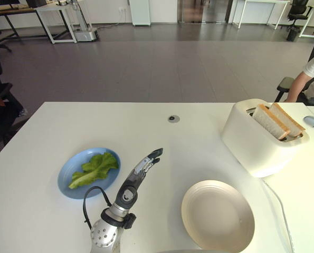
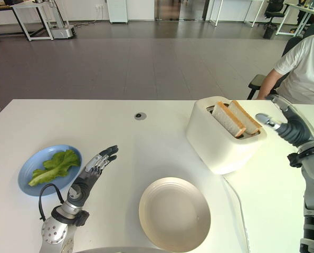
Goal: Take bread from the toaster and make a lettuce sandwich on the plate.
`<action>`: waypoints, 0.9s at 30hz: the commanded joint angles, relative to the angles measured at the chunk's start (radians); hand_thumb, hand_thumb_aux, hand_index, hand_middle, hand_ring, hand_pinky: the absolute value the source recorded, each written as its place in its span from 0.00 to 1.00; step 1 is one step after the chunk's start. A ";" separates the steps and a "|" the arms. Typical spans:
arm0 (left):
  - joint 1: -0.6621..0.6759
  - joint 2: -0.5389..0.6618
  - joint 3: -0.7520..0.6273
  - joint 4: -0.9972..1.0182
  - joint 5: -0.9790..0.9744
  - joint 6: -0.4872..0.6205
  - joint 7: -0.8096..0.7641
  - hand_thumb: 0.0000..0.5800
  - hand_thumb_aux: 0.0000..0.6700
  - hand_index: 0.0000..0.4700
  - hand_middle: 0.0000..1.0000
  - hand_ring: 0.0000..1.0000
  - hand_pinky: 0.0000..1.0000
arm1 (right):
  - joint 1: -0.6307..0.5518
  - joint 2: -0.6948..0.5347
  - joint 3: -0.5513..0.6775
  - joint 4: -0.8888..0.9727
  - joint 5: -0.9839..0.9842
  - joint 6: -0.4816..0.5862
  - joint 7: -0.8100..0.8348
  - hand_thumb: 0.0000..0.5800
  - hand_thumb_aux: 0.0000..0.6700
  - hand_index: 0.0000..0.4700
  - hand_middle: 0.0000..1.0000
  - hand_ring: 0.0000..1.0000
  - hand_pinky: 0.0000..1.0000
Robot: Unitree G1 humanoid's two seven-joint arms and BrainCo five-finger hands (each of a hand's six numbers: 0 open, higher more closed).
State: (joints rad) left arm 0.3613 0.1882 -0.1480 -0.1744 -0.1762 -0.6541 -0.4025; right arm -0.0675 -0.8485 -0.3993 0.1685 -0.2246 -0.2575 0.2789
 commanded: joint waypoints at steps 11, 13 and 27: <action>0.002 0.003 -0.010 -0.009 0.011 0.017 0.000 0.00 0.00 0.00 0.00 0.00 0.00 | 0.014 -0.009 0.110 0.070 -0.056 -0.043 -0.008 0.84 0.60 0.60 0.00 0.00 0.00; 0.002 0.003 -0.009 -0.010 0.010 0.017 0.000 0.00 0.00 0.00 0.00 0.00 0.00 | 0.007 -0.005 0.115 0.076 -0.051 -0.044 -0.013 0.95 0.78 0.78 0.00 0.00 0.00; 0.024 -0.002 0.013 -0.028 0.010 0.006 0.021 0.00 0.00 0.00 0.00 0.00 0.00 | -0.164 0.027 -0.043 0.030 0.463 0.190 0.202 1.00 1.00 1.00 0.00 0.00 0.00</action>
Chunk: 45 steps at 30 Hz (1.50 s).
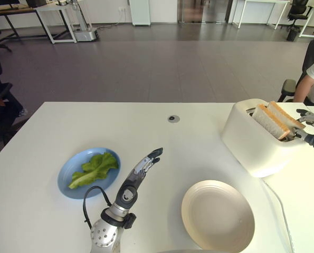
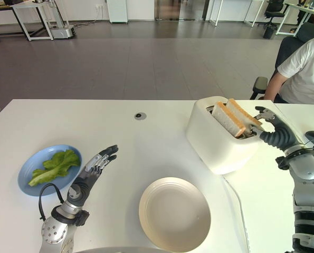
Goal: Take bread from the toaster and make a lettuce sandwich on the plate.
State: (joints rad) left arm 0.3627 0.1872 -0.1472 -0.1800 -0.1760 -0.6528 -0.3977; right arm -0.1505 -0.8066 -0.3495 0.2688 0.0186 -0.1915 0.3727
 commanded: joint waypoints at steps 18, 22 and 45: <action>0.126 0.204 0.499 -0.179 0.311 0.187 0.172 0.00 0.00 0.00 0.00 0.00 0.00 | 0.213 -0.135 -0.058 -0.646 0.730 0.529 0.949 1.00 1.00 1.00 0.00 0.00 0.00; 0.087 0.215 0.584 -0.082 0.359 0.182 0.249 0.00 0.00 0.00 0.00 0.00 0.00 | 0.230 -0.056 0.162 -0.655 0.456 0.388 0.827 1.00 1.00 1.00 0.00 0.00 0.00; -0.017 0.409 0.502 0.326 0.791 0.258 0.481 0.82 0.58 0.58 0.00 0.00 0.00 | 0.177 0.113 0.410 -0.582 0.153 0.218 0.537 0.00 0.00 0.00 0.00 0.00 0.00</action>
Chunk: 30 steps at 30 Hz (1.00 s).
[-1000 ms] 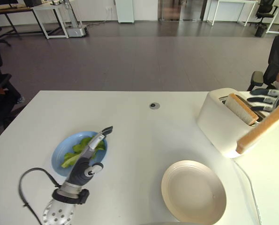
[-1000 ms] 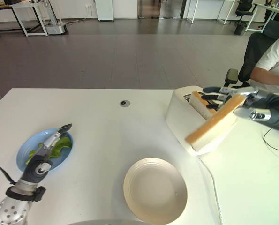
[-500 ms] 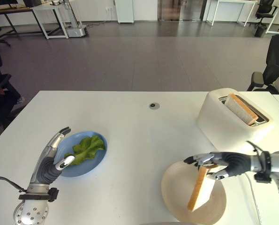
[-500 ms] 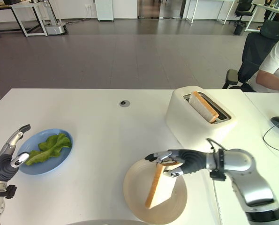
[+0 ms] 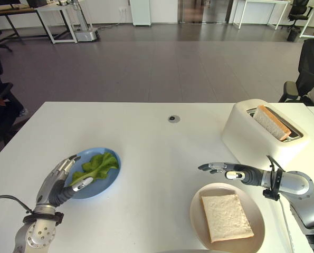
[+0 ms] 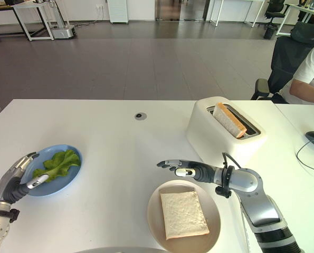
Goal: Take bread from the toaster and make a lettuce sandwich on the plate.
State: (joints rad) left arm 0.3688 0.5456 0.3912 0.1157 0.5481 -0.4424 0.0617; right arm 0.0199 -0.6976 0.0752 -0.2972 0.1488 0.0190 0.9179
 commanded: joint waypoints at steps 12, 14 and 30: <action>-0.065 0.138 -0.146 0.146 0.123 0.132 0.085 0.87 0.64 0.64 0.00 0.00 0.00 | 0.043 0.010 -0.022 -0.040 0.046 -0.002 -0.030 0.00 0.00 0.00 0.00 0.00 0.00; -0.060 0.144 -0.153 0.145 0.117 0.134 0.089 0.82 0.58 0.58 0.00 0.00 0.00 | 0.047 0.008 -0.020 -0.043 0.048 -0.004 -0.029 0.00 0.00 0.00 0.00 0.00 0.00; -0.011 0.164 -0.135 0.049 0.072 0.125 0.130 1.00 1.00 1.00 0.00 0.00 0.00 | 0.035 0.014 -0.023 -0.052 0.063 0.006 -0.032 0.00 0.00 0.00 0.00 0.00 0.00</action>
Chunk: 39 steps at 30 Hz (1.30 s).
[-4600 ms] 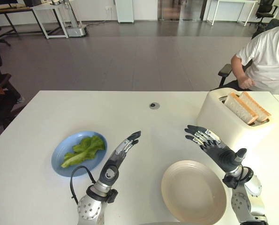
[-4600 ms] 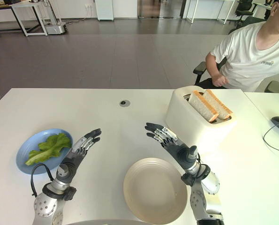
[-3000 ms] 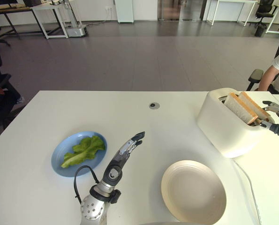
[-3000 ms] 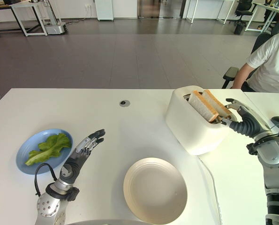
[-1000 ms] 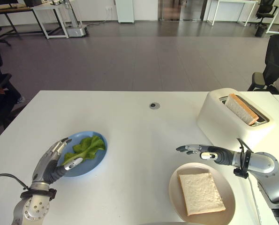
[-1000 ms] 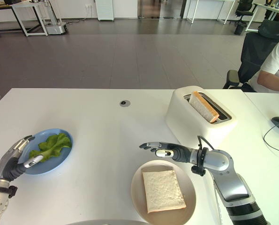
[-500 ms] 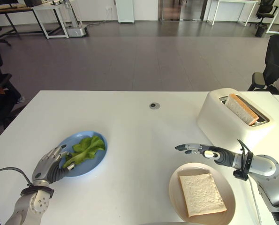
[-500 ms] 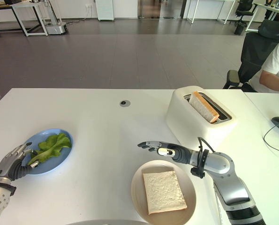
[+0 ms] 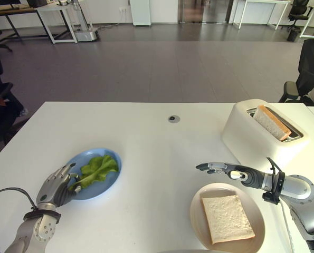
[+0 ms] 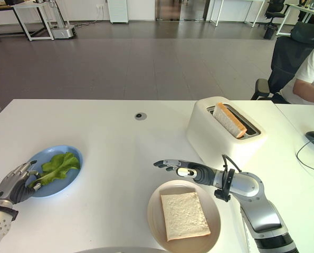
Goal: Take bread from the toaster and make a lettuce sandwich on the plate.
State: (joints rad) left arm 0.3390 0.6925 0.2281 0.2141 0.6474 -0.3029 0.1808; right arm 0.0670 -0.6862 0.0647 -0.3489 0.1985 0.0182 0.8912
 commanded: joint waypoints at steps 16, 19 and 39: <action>0.032 -0.256 -0.317 -0.747 -0.574 0.061 -0.388 1.00 1.00 1.00 0.00 0.00 0.00 | -0.094 0.036 -0.080 0.118 0.054 0.003 -0.040 0.00 0.00 0.00 0.00 0.00 0.00; -0.071 -0.363 -0.540 -0.673 -0.430 0.108 -0.415 1.00 1.00 1.00 0.00 0.00 0.00 | -0.117 0.042 -0.096 0.137 0.058 0.001 -0.049 0.00 0.00 0.00 0.00 0.00 0.00; -0.251 -0.475 -0.835 -0.324 -0.072 0.071 -0.361 0.00 0.00 0.00 0.00 0.00 0.00 | -0.149 0.071 -0.078 0.140 0.046 -0.007 -0.069 0.00 0.00 0.00 0.00 0.00 0.00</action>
State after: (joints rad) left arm 0.0689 0.2006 -0.6187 -0.0902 0.5681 -0.2318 -0.1817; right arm -0.0721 -0.6146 -0.0227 -0.2038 0.2552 0.0131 0.8176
